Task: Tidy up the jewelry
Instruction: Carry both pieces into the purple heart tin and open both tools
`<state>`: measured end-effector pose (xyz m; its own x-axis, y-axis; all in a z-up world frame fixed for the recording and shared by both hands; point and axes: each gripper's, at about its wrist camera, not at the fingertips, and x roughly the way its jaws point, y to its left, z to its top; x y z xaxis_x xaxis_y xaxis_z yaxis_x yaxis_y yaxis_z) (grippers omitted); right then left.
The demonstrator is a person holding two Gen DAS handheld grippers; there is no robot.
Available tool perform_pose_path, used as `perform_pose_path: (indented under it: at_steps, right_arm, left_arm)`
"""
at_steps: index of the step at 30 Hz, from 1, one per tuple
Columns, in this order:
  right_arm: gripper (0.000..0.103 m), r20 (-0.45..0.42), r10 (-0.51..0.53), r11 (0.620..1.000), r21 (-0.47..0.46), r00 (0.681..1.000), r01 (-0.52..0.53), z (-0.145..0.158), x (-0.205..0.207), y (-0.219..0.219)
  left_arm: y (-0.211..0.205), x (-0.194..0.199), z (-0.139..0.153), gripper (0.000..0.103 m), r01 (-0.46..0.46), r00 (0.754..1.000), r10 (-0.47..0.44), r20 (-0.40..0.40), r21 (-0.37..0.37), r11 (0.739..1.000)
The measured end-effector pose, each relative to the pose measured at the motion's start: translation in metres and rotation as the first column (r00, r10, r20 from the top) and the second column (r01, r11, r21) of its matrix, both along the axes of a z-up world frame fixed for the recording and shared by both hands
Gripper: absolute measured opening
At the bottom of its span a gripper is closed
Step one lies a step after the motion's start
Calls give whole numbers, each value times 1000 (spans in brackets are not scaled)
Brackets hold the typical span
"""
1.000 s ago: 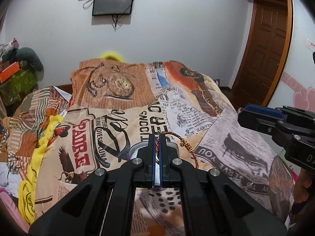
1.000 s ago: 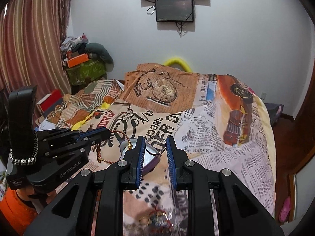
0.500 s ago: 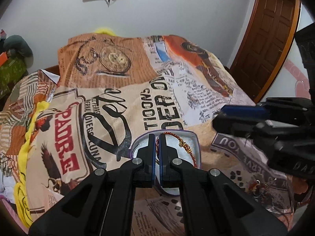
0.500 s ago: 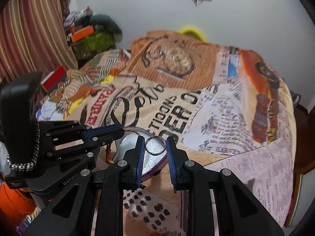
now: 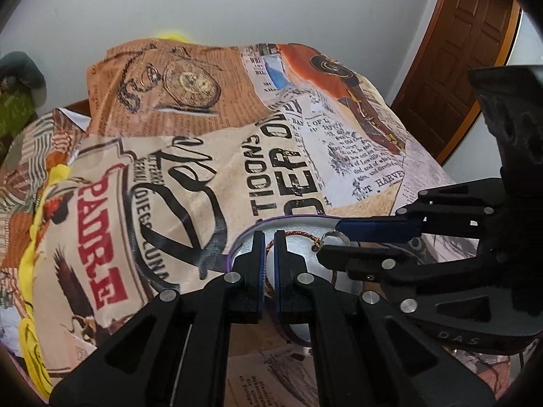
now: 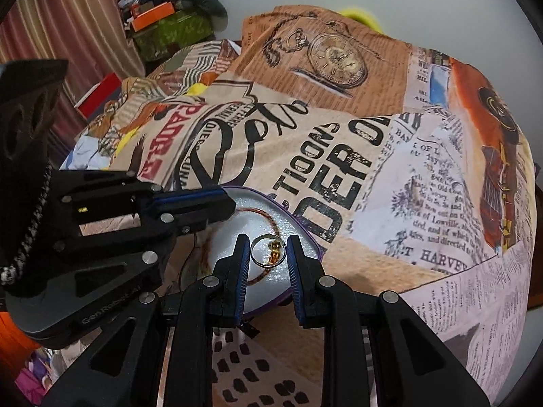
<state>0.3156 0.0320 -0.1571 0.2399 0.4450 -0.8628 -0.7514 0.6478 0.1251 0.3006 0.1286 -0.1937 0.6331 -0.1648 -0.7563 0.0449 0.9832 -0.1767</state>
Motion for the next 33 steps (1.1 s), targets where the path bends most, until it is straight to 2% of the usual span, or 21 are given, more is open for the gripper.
perform_pose_path:
  at_steps: [5,10,15,22,26,33]
  right_arm:
    - [20,-5,14,1000,-18,1000,-14,-6,2,6]
    - [20,6,24,999,-39,1000,-24,-11,1,12]
    - [20,21,27,998,-56,999,-25,-14,1,15]
    - [20,61,35,995,-98,998,-29,-15,-4,20]
    - [21,53,33,993,-114,998,-27,-13,-5,20]
    - [21,100,31,993,-118,994,-19,6,-19,14]
  left_arm:
    - [4,-6,4,2,-12,1000,12,11,31,999]
    - [15,-16,8,8,-53,999,53,15,40,998]
    - [26,-24,10,29,-89,996,88,19,42,995]
    - [35,-34,13,32,-114,993,114,12,40,993]
    - [35,-41,15,35,-118,993,118,9,46,992]
    - [30,-52,26,35,-120,993,120,17,46,992]
